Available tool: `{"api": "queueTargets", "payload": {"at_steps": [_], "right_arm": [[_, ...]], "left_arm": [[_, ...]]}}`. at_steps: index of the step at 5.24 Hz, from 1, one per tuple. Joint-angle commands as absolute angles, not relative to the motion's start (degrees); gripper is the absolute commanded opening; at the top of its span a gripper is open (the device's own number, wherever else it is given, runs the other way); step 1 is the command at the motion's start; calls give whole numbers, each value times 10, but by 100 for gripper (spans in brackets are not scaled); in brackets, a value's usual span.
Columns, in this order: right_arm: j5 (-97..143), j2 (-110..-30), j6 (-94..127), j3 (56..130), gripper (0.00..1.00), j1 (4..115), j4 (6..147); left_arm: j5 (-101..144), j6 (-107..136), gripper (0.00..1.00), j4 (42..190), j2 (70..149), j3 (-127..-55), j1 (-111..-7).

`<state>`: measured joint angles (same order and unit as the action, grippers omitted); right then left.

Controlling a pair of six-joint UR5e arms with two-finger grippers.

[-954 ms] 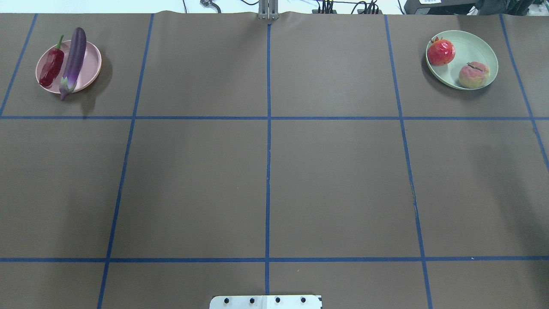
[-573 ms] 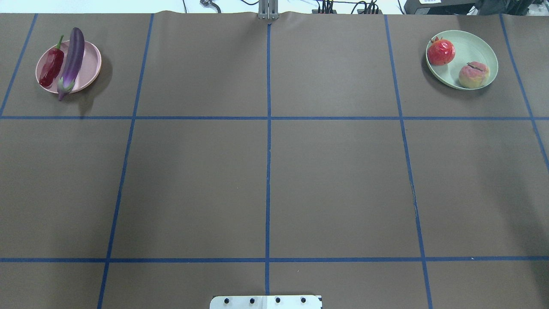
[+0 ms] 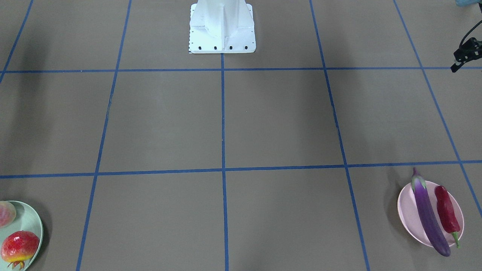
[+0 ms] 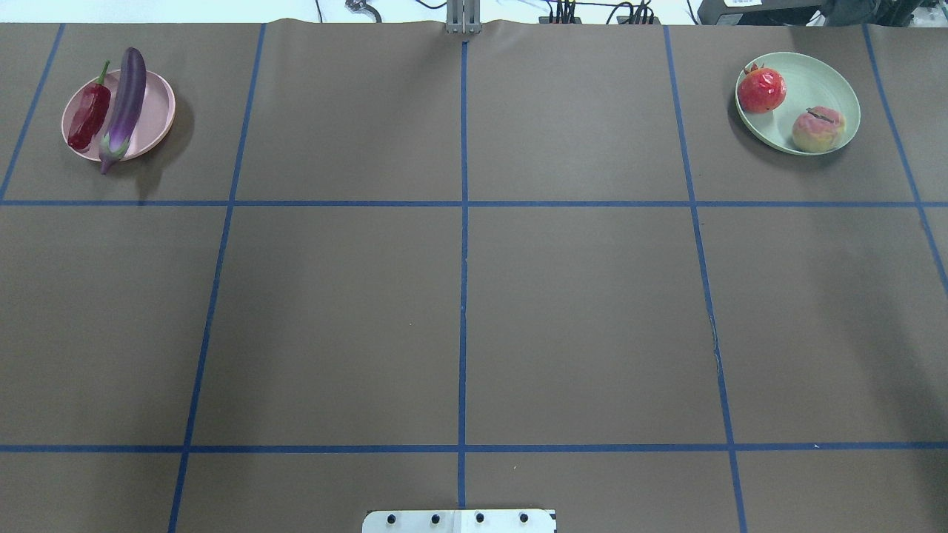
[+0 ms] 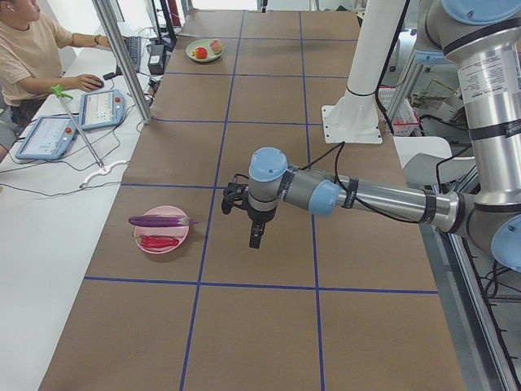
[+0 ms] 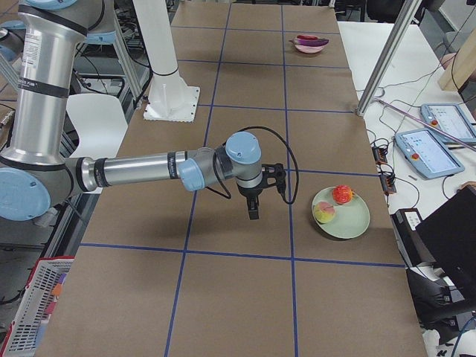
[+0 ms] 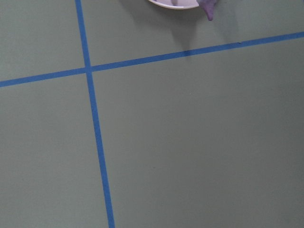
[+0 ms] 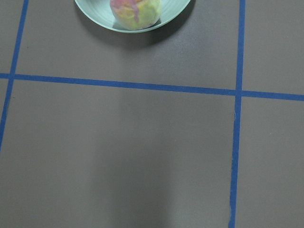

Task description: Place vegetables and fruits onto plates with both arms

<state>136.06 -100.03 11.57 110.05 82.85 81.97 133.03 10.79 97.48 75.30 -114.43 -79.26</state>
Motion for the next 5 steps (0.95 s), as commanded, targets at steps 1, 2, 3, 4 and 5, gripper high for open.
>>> {"api": "queueTargets", "payload": {"at_steps": [1,2,3,4,5], "right_arm": [[1334,-965,-8,1115,100,873,944],[1339,-970,-11,1114,100,874,942],[1344,-970,-10,1114,100,874,940],[1343,-970,-11,1118,100,874,940],[1345,-969,-9,1111,100,872,941]], "left_arm": [[1332,69,100,891,788,-1153,-808],[1332,70,100,892,783,-1155,-809],[1332,73,100,899,781,-1145,-809],[1332,74,100,899,790,-1147,-808],[1332,75,100,897,790,-1146,-808]]}}
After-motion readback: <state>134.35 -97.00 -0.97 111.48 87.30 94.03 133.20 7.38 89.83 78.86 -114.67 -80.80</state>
